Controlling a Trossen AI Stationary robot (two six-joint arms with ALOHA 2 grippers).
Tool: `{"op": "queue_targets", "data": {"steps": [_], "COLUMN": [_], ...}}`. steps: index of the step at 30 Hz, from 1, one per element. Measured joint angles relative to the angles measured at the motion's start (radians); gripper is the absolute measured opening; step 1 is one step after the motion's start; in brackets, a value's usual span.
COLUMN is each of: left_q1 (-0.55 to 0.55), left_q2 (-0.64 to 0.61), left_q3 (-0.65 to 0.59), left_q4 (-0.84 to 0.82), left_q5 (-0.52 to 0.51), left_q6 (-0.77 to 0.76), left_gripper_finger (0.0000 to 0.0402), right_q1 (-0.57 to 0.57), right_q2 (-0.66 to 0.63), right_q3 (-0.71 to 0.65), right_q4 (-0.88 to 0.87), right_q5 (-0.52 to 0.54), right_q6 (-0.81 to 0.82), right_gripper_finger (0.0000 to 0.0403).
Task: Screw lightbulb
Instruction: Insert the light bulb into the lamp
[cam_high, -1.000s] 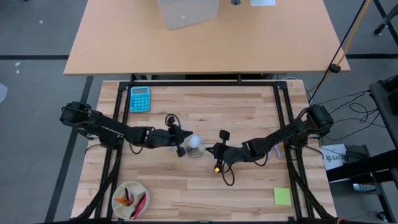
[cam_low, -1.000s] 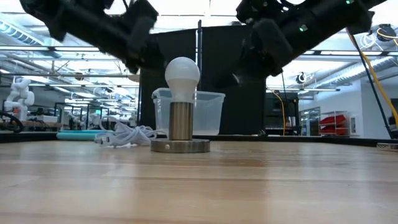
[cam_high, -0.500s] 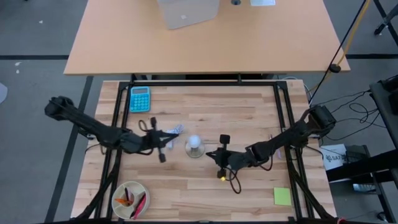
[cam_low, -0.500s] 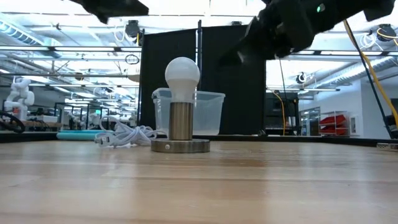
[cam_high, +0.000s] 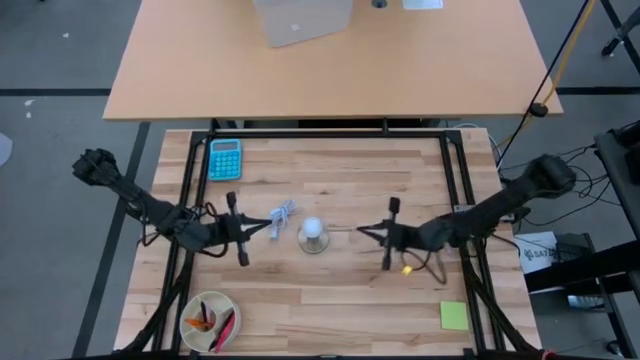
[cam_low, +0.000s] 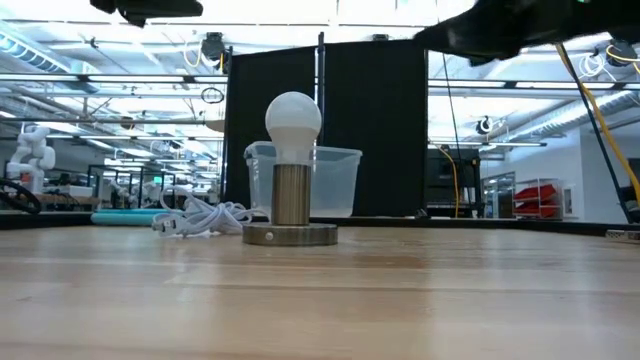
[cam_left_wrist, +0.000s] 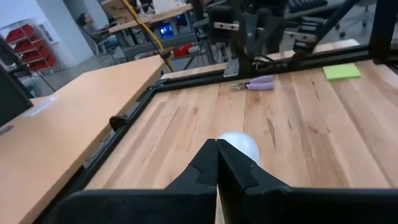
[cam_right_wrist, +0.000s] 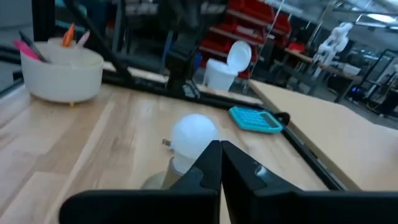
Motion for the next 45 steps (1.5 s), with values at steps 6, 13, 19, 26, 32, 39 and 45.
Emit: {"op": "queue_targets", "data": {"steps": [6,13,19,26,32,39,45], "left_q1": [0.011,0.135,0.246,0.299,0.308,0.316,0.361], "left_q2": [0.000,0.003,0.052,0.192,0.373,0.579,0.705], "left_q3": [-0.154,-0.351,-0.397,-0.394,-0.386,-0.279,-0.201], "left_q4": [0.263,0.563,0.592,0.604,0.752,0.761,0.759], "left_q5": [0.039,0.212,0.351,0.404,0.430,0.430,0.451], "left_q6": [0.000,-0.066,-0.162,-0.222,-0.254,-0.276,-0.300], "left_gripper_finger": [0.0000,0.0000,0.0000,0.0001,0.0041,0.0140,0.0186], "right_q1": [0.000,-0.001,-0.002,-0.002,-0.017,-0.022,-0.022], "right_q2": [-0.159,-0.211,-0.207,-0.207,-0.206,-0.206,-0.206], "right_q3": [-0.138,-0.181,-0.181,-0.181,-0.181,-0.181,-0.181], "right_q4": [0.046,0.045,0.044,0.044,0.062,0.065,0.066], "right_q5": [0.001,0.000,-0.001,-0.001,-0.001,-0.001,-0.001], "right_q6": [0.018,0.022,0.037,0.041,0.049,0.049,0.049], "right_gripper_finger": [0.0000,0.0000,0.0000,0.0000,0.0000,0.0000,0.0000]}}
